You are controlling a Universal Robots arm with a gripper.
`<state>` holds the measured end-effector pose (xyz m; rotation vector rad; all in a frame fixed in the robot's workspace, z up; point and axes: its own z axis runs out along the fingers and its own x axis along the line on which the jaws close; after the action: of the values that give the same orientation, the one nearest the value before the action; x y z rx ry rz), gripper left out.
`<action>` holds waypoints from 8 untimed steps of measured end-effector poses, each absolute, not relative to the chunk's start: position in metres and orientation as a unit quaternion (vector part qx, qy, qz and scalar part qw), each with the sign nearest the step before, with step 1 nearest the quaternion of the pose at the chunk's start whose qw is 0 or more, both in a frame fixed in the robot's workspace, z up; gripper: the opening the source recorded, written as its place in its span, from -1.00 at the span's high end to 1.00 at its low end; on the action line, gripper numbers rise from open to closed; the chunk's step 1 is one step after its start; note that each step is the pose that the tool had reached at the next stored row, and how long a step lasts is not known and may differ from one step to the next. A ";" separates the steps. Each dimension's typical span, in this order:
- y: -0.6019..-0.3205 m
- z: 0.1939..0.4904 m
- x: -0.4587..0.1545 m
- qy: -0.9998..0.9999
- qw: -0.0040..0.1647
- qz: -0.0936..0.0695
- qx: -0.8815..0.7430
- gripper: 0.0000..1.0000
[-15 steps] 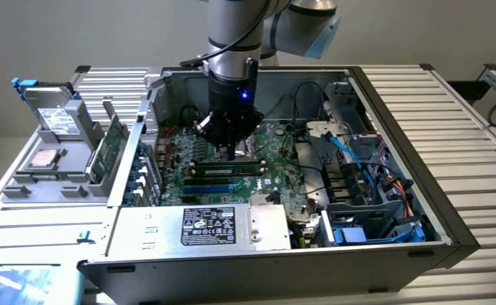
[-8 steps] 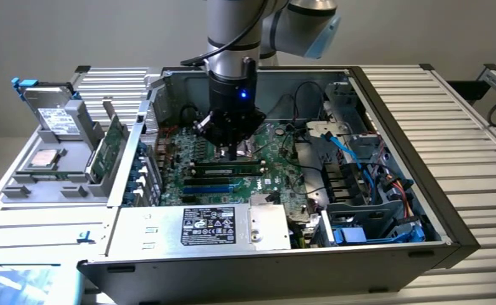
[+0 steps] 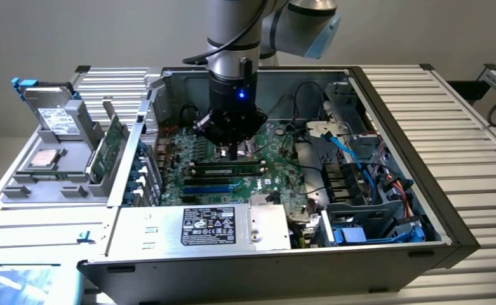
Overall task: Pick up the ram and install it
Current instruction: 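Press down the ram until it locks into place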
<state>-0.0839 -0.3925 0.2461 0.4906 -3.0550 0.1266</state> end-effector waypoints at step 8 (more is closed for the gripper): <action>-0.393 0.246 -0.084 -0.993 0.020 0.041 0.109 0.76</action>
<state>-0.0839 -0.3925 0.2462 0.3373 -3.0815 0.1259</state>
